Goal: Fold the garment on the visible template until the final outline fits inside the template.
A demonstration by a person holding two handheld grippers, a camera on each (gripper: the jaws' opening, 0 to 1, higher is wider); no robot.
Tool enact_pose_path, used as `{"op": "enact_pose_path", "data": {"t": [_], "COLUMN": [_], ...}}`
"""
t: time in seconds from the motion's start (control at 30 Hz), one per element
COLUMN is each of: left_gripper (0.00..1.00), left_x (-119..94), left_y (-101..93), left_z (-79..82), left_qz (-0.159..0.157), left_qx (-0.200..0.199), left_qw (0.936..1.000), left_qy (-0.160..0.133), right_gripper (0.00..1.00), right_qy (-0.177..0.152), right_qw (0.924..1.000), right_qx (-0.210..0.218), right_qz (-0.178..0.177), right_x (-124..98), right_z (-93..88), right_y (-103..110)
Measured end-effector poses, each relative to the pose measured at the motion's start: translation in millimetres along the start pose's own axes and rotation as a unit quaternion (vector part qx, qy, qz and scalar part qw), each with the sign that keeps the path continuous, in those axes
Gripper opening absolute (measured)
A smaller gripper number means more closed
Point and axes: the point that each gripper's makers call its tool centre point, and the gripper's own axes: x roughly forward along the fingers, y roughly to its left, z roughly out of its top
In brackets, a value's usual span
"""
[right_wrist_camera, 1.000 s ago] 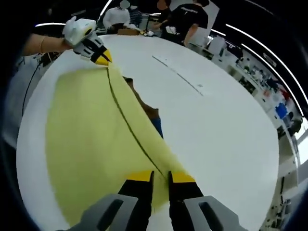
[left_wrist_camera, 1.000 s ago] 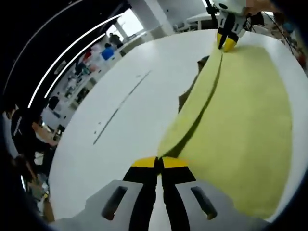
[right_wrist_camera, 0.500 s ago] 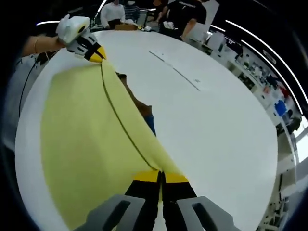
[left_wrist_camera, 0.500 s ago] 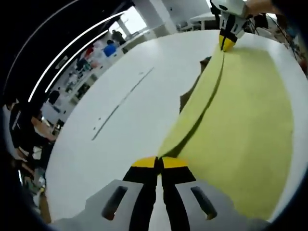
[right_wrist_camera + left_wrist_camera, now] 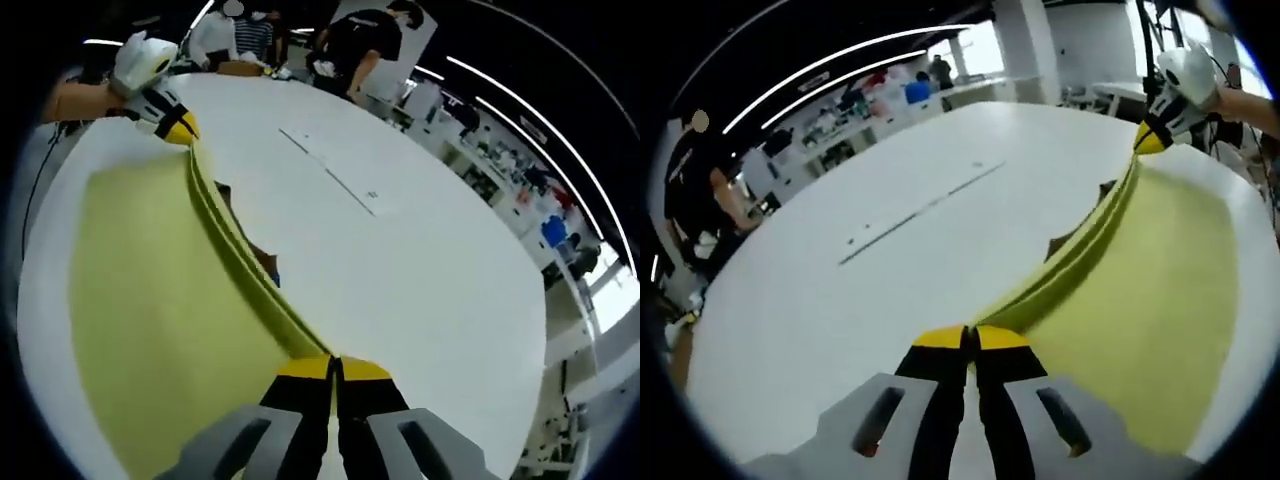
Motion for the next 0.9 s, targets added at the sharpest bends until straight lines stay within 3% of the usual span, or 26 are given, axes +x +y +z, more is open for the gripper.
{"op": "enact_pose_path", "data": {"t": [0.13,0.17,0.3,0.37,0.43,0.53,0.77,0.9], "left_gripper": [0.00,0.01,0.07,0.09,0.12,0.20,0.37,0.47], "left_x": [6.0,6.7,2.7,-1.4,-5.0,-8.8,-23.9,-36.5], "left_y": [2.7,2.1,10.4,16.3,21.7,23.5,5.7,-5.2], "left_z": [-2.9,-3.0,-1.0,0.5,0.3,-1.9,-8.4,-8.0], "left_qz": [0.009,0.008,0.024,0.029,0.031,0.027,-0.021,-0.052], "left_qx": [-0.042,-0.076,-0.071,-0.098,-0.120,-0.124,-0.128,-0.135], "left_qw": [0.9990,0.9970,0.9972,0.9947,0.9922,0.9916,0.9912,0.9886], "left_qy": [0.008,0.009,0.003,-0.008,-0.017,-0.021,-0.029,-0.044], "right_gripper": [0.00,0.00,0.00,0.00,0.06,0.14,0.40,0.50], "right_qy": [0.005,0.004,0.001,-0.003,-0.010,-0.010,-0.003,-0.008], "right_qw": [0.9999,0.9999,0.9995,0.9990,0.9976,0.9969,0.9869,0.9852], "right_qx": [0.001,0.004,0.021,0.033,0.065,0.077,0.160,0.169], "right_qz": [-0.015,-0.016,-0.023,-0.029,-0.022,-0.016,0.021,0.028], "right_x": [12.0,13.3,13.0,11.0,9.0,4.4,-5.8,-13.4], "right_z": [-1.9,-2.2,-0.6,0.2,1.4,0.1,-6.5,-8.2], "right_y": [-4.7,-5.1,-6.7,-10.7,-10.1,-9.0,8.0,13.7]}}
